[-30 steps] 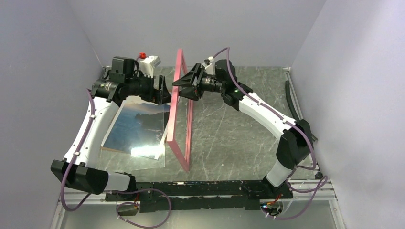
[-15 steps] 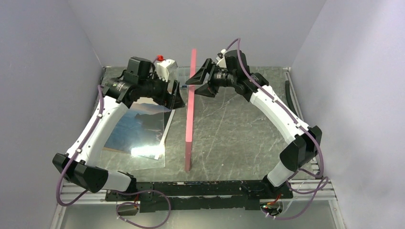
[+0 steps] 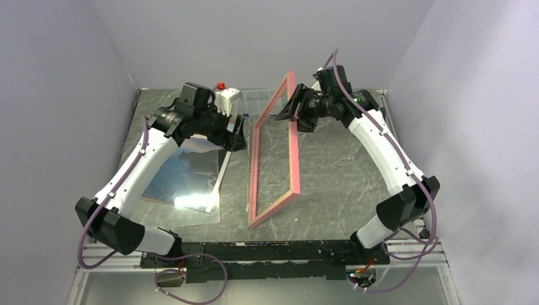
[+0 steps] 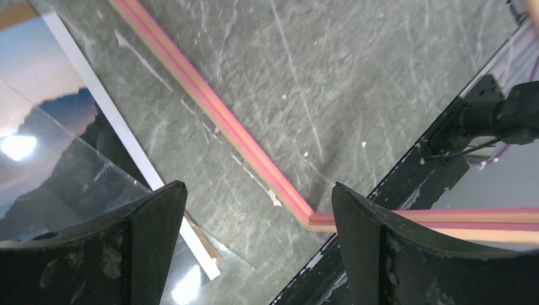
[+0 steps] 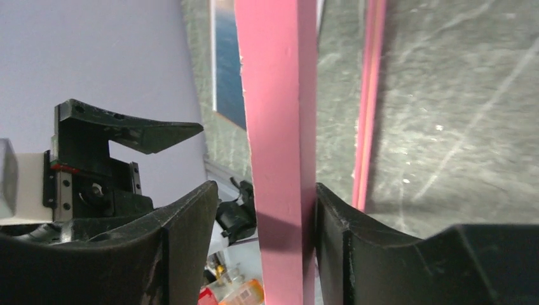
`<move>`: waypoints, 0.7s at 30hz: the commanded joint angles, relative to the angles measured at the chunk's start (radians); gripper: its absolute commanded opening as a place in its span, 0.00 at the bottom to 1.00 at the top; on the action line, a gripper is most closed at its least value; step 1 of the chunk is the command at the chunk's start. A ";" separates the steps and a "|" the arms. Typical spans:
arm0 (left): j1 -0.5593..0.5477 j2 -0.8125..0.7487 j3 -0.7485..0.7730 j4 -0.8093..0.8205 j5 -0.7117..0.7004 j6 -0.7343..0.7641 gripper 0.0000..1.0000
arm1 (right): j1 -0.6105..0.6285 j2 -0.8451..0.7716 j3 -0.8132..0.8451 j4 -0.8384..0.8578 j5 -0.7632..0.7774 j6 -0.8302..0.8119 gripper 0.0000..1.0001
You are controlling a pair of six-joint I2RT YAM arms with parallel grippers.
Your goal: Put the photo into the frame
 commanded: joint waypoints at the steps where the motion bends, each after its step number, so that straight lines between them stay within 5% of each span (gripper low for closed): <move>1: -0.001 -0.007 -0.081 0.039 -0.065 0.032 0.89 | -0.024 -0.072 0.075 -0.134 0.080 -0.094 0.55; 10: -0.001 0.013 -0.186 0.089 -0.090 0.033 0.89 | -0.034 -0.104 -0.002 -0.249 0.213 -0.207 0.26; 21: 0.013 -0.004 -0.256 0.083 -0.113 0.033 0.91 | -0.035 -0.190 -0.232 -0.281 0.407 -0.261 0.10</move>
